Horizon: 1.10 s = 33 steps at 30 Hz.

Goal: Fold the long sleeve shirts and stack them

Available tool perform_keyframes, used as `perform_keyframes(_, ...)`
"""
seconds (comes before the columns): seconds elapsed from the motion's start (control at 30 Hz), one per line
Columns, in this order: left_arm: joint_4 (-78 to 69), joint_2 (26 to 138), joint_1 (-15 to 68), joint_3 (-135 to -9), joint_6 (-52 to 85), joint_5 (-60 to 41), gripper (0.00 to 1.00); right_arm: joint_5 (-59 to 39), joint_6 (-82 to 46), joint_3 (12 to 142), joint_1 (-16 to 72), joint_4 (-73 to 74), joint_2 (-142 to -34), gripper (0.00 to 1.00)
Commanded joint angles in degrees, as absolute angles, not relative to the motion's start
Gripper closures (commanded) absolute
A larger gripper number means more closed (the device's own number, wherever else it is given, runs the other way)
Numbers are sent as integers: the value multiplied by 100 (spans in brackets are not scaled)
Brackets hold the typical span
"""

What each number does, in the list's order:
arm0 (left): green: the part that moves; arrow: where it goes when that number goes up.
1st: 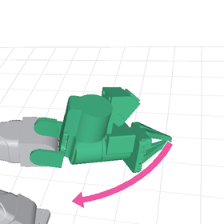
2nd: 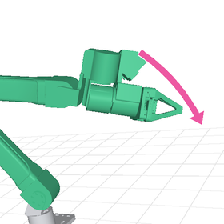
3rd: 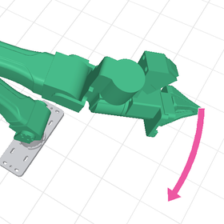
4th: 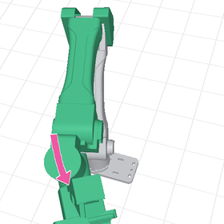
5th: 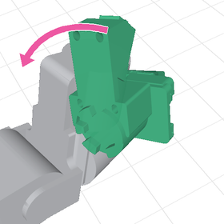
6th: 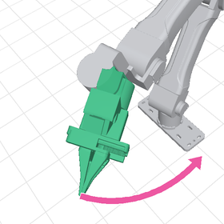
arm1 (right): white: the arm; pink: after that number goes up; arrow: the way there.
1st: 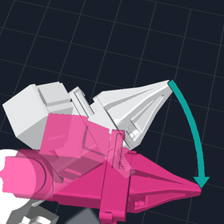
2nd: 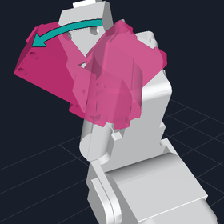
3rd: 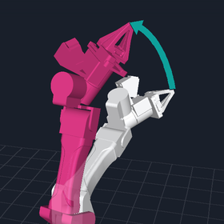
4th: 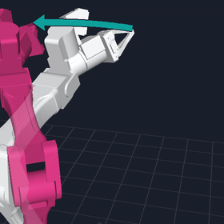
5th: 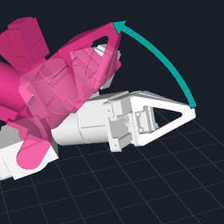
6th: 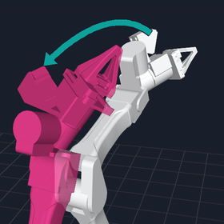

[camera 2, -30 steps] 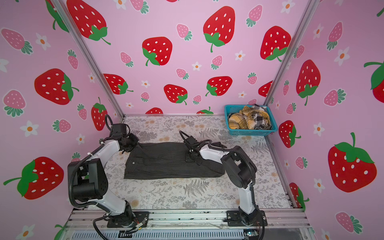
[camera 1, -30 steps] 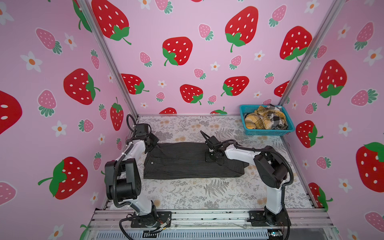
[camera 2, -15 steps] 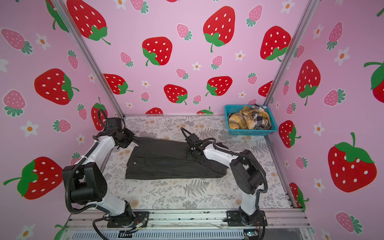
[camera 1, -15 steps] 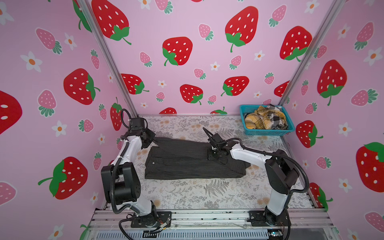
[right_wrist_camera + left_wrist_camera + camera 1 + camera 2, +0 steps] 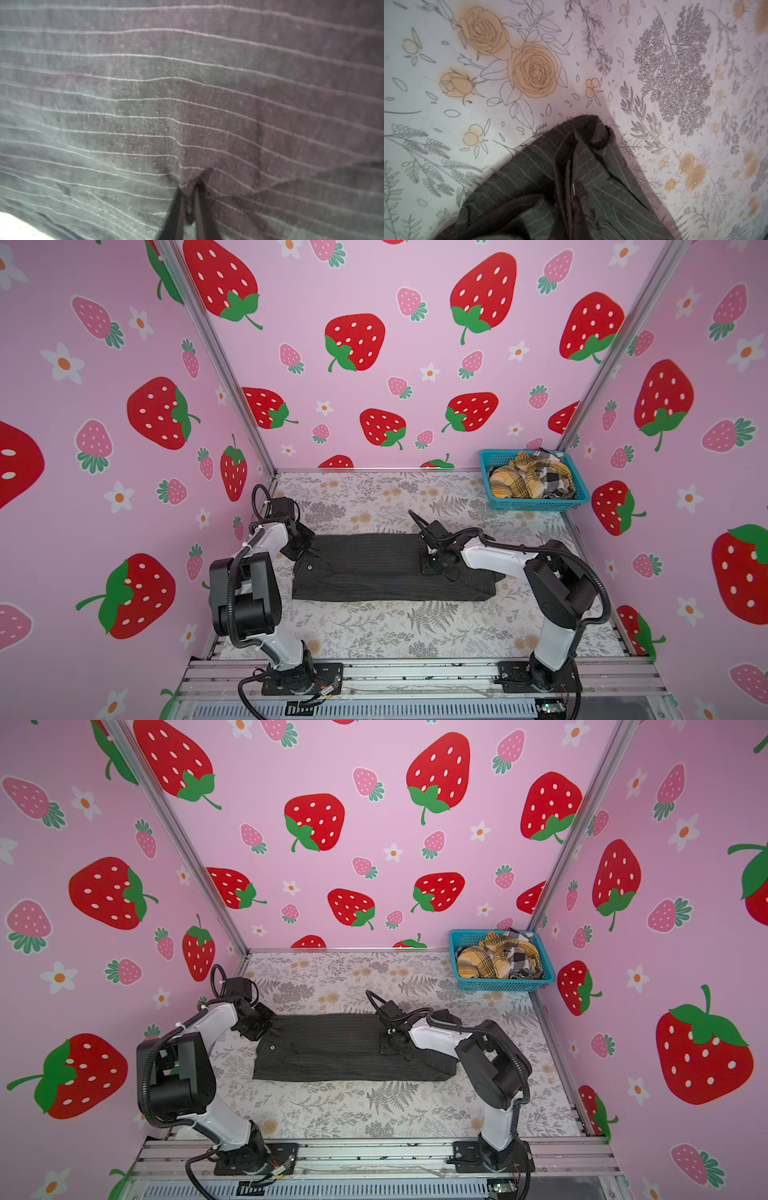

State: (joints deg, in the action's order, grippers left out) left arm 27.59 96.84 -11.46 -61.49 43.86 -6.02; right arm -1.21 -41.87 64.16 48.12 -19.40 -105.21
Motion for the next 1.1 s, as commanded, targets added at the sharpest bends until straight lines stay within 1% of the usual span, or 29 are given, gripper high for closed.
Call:
perform_keyframes(0.0, 2670, 9918, -1190, -6420, 4111, -661, 100, -105, -4139, 6408, 4842, -1947, -10616, 63)
perform_keyframes(0.03, 2695, 9965, -1198, -6457, 4075, -652, 100, -98, -4131, 6418, 4835, -1975, -10562, 55)
perform_keyframes(0.07, 2722, 9992, -1202, -6484, 4025, -649, 98, -67, -4120, 6440, 4834, -2042, -10471, 50)
perform_keyframes(0.13, 2757, 10027, -1198, -6516, 3974, -630, 72, 50, -4063, 6505, 4839, -2221, -10297, 47)
perform_keyframes(0.17, 2870, 10010, -1202, -6560, 3982, -567, 60, 146, -4020, 6562, 4833, -2372, -10182, 44)
perform_keyframes(0.2, 2904, 9955, -1204, -6587, 3962, -573, 54, 224, -3981, 6602, 4827, -2487, -10089, 43)
perform_keyframes(0.3, 3149, 9474, -1235, -6679, 3852, -307, 45, 513, -3820, 6783, 4786, -2870, -9688, 41)
perform_keyframes(0.43, 3782, 8670, -1252, -7010, 3779, 563, 36, 770, -3651, 6982, 4603, -3195, -9319, 40)
perform_keyframes(0.47, 3839, 8538, -1251, -7035, 3802, 597, 36, 794, -3610, 7009, 4534, -3210, -9278, 39)
perform_keyframes(0.5, 3856, 8460, -1253, -7027, 3827, 523, 39, 784, -3580, 7014, 4451, -3191, -9288, 39)
perform_keyframes(0.53, 3810, 8406, -1248, -6966, 3866, 285, 51, 740, -3561, 7027, 4341, -3155, -9326, 40)
perform_keyframes(0.57, 3663, 8385, -1195, -6825, 3965, -10, 63, 677, -3551, 7054, 4239, -3135, -9391, 43)
perform_keyframes(0.63, 3266, 8505, -1075, -6548, 4186, -615, 78, 566, -3504, 7138, 4093, -3041, -9536, 47)
perform_keyframes(0.67, 3095, 8643, -1004, -6467, 4243, -951, 86, 538, -3490, 7173, 4041, -2980, -9631, 48)
perform_keyframes(0.73, 2715, 8929, -884, -6354, 4307, -1477, 97, 497, -3468, 7229, 3952, -2891, -9824, 53)
perform_keyframes(0.77, 2498, 9056, -832, -6277, 4377, -1658, 100, 469, -3463, 7234, 3889, -2846, -9938, 55)
perform_keyframes(0.83, 2245, 9291, -752, -6193, 4476, -1810, 100, 471, -3454, 7221, 3788, -2842, -10157, 58)
perform_keyframes(0.9, 2230, 9491, -739, -6175, 4509, -1743, 100, 548, -3471, 7099, 3661, -2768, -10315, 58)
perform_keyframes(1.07, 2499, 9678, -796, -5992, 4458, -971, 100, 500, -3489, 6660, 3499, -2541, -10603, 65)
